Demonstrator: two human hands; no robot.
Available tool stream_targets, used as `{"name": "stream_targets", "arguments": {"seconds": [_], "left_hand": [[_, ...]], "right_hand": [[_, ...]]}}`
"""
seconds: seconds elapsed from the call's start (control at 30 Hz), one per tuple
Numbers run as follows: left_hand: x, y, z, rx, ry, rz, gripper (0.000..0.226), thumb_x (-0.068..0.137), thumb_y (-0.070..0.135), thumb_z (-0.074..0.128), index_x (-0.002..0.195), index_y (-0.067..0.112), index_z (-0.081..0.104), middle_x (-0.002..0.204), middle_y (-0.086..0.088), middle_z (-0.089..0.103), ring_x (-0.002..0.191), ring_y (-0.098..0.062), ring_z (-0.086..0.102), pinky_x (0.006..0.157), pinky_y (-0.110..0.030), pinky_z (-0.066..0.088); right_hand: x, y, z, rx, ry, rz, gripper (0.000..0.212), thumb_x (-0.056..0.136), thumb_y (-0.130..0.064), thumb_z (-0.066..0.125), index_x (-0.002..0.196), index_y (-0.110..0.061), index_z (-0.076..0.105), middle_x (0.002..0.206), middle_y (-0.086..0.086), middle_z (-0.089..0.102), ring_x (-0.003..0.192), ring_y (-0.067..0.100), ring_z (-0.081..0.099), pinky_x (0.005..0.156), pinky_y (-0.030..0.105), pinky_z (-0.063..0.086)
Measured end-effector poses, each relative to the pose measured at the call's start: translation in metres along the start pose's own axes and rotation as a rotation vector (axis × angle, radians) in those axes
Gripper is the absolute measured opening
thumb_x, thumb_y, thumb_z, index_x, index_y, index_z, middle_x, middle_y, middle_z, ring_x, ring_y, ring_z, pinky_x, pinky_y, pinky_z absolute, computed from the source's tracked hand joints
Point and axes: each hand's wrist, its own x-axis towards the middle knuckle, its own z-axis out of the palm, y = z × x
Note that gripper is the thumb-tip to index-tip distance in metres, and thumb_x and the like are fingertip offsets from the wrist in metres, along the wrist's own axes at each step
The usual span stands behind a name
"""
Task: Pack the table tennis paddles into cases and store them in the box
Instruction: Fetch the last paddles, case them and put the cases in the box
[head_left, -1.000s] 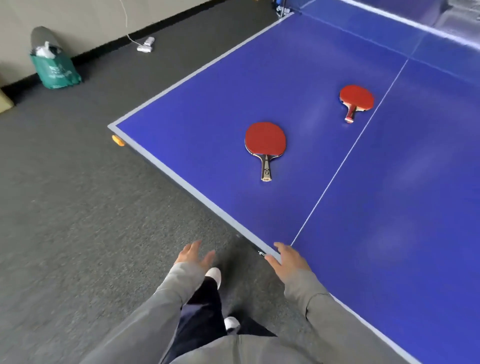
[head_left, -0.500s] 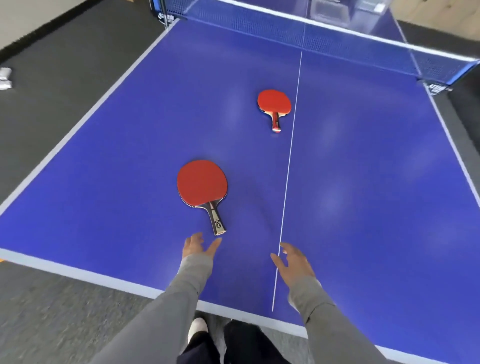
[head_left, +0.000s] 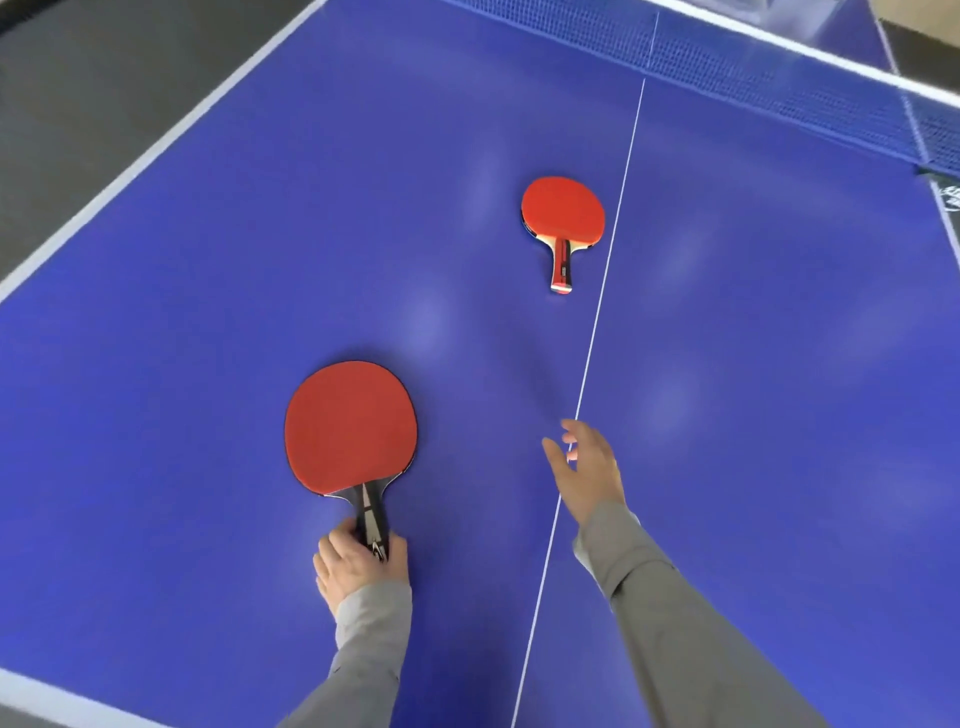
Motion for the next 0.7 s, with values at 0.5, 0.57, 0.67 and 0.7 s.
{"name": "stream_targets", "arguments": {"seconds": [0.5, 0.57, 0.67, 0.7], "left_hand": [[0.065, 0.049, 0.017, -0.405, 0.091, 0.015, 0.034, 0.081, 0.014, 0.067, 0.103, 0.027, 0.045, 0.093, 0.002, 0.059, 0.081, -0.026, 0.053, 0.076, -0.033, 0.038], [0.073, 0.049, 0.022, -0.400, 0.107, 0.002, 0.034, 0.081, 0.016, 0.068, 0.101, 0.030, 0.045, 0.090, 0.005, 0.059, 0.080, -0.023, 0.052, 0.074, -0.033, 0.037], [0.080, 0.046, 0.027, -0.372, 0.125, -0.004, 0.034, 0.079, 0.017, 0.069, 0.102, 0.029, 0.047, 0.087, 0.006, 0.057, 0.078, -0.023, 0.051, 0.073, -0.033, 0.036], [0.082, 0.045, 0.028, -0.368, 0.127, 0.002, 0.034, 0.079, 0.017, 0.069, 0.102, 0.029, 0.047, 0.087, 0.007, 0.057, 0.078, -0.023, 0.051, 0.073, -0.033, 0.037]], "right_hand": [[0.235, -0.077, 0.000, -0.015, 0.367, 0.006, 0.063, 0.089, -0.046, 0.057, 0.134, -0.004, 0.042, 0.135, 0.013, 0.046, 0.127, 0.030, 0.038, 0.102, 0.044, 0.033], [0.253, -0.077, 0.004, -0.060, 0.361, 0.030, 0.066, 0.088, -0.047, 0.057, 0.134, -0.004, 0.041, 0.136, 0.013, 0.045, 0.129, 0.031, 0.038, 0.104, 0.046, 0.032], [0.272, -0.078, 0.010, -0.173, 0.373, 0.054, 0.062, 0.088, -0.045, 0.058, 0.131, -0.003, 0.043, 0.134, 0.015, 0.045, 0.127, 0.033, 0.040, 0.103, 0.046, 0.033], [0.278, -0.080, 0.010, -0.201, 0.375, 0.065, 0.058, 0.088, -0.041, 0.058, 0.129, -0.002, 0.043, 0.133, 0.016, 0.046, 0.126, 0.034, 0.041, 0.102, 0.046, 0.033]]}}
